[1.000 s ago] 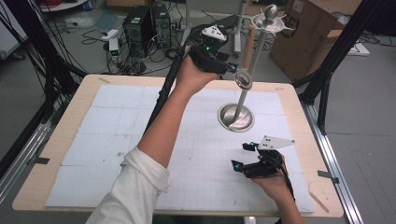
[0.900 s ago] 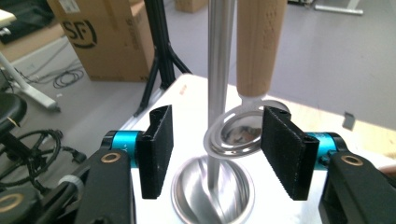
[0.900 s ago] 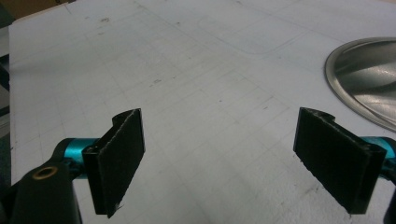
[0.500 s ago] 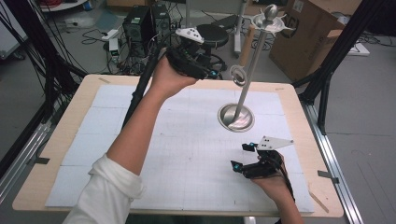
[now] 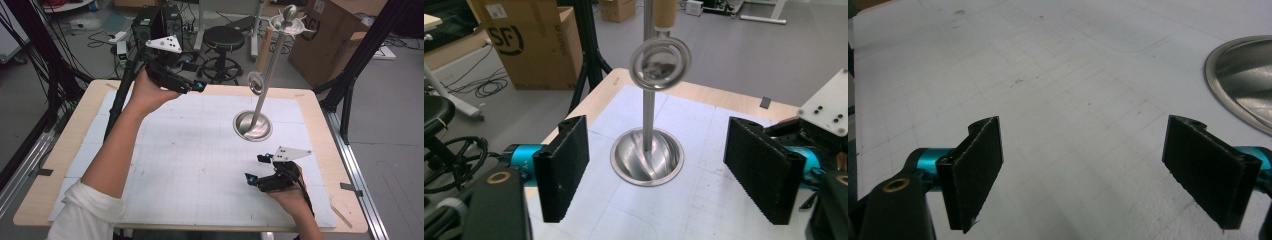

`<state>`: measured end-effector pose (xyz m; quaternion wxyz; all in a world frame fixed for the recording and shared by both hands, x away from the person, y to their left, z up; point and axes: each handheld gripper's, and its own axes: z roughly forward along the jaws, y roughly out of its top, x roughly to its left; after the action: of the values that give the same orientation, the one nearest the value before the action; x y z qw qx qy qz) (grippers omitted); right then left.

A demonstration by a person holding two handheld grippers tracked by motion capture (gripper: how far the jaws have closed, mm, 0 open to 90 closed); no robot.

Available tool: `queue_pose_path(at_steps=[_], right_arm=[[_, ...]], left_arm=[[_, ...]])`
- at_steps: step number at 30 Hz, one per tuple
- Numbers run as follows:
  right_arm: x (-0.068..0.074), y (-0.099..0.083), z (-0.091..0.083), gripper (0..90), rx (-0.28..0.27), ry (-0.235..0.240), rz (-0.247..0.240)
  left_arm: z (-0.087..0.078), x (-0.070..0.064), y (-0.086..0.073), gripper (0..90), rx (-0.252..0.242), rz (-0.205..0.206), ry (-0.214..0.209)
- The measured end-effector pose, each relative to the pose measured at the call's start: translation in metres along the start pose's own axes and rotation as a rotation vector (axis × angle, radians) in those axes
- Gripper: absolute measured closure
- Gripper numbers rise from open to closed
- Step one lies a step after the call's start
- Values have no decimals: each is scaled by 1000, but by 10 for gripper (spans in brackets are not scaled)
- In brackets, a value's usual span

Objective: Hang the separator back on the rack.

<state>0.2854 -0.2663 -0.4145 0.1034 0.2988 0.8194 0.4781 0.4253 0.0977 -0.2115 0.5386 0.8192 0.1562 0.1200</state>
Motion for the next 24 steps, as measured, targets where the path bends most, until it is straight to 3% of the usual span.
queue_pose_path(at_steps=[7, 12, 24], right_arm=[[-1, -2, -1, 153, 0, -7, 7], [-3, -3, -1, 153, 1, -13, 10], [-3, -4, 0, 153, 8, -13, 13]], left_arm=[[-9, -2, -10, 230, 2, 12, 8], [-16, -6, -19, 175, -17, -7, -21], [-34, -7, -48, 138, -6, -28, -5]])
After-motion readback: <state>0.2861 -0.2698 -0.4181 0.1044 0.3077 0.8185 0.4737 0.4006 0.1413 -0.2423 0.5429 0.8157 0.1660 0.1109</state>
